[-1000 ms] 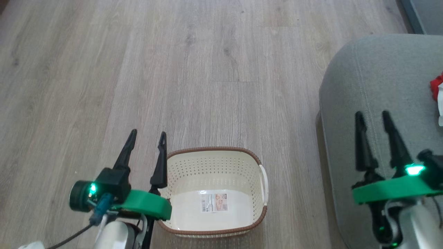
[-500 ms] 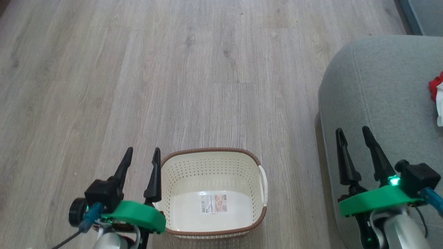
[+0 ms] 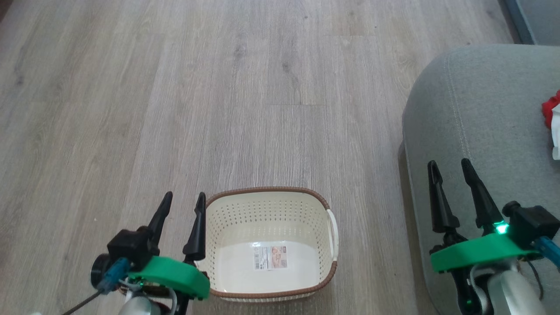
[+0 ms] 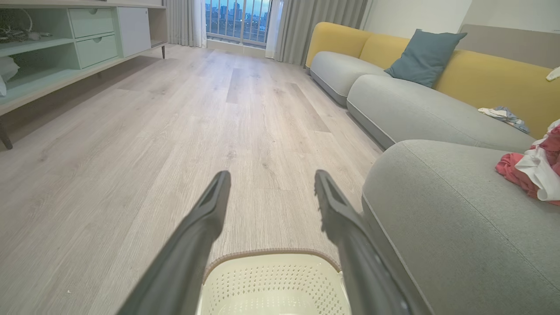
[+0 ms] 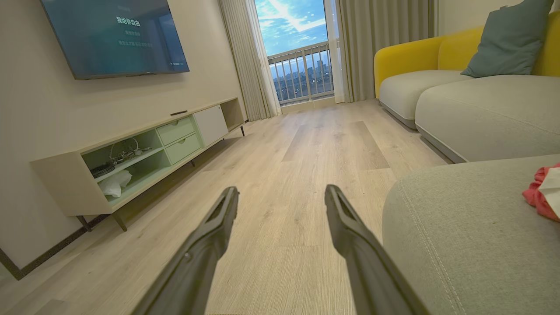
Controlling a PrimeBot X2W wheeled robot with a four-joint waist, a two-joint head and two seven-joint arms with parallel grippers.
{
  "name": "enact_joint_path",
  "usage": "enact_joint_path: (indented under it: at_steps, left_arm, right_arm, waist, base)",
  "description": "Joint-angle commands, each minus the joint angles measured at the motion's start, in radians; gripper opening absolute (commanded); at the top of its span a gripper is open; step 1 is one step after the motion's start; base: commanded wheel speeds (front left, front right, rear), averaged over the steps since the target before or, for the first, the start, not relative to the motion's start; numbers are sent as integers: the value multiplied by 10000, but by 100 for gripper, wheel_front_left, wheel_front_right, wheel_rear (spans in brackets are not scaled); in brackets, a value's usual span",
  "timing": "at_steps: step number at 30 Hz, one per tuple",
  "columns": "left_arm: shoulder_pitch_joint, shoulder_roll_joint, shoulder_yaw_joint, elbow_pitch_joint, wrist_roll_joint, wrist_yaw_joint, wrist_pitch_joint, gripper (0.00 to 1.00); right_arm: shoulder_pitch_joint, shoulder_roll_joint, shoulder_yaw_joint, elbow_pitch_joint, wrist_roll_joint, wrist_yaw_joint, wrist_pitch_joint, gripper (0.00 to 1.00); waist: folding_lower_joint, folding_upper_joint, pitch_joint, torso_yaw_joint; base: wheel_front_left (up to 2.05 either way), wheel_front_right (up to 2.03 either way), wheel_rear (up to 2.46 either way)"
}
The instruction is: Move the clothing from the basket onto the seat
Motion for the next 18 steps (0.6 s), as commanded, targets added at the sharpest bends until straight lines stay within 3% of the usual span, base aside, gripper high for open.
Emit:
enact_joint_path:
  at_steps: [1,18]
  left_arm:
    - [-218,-18,396,-240,-64,-60,-51,100]
    - [-206,-18,444,-215,-312,-116,-51,100]
  right_arm:
    - [-318,-25,170,-394,35,-2,-64,100]
    - [-330,-56,134,-315,77,-2,-65,100]
  waist:
    - [0,0,-12,-12]
    - [0,0,-56,-81]
  base:
    - [0,0,0]
    - [0,0,0]
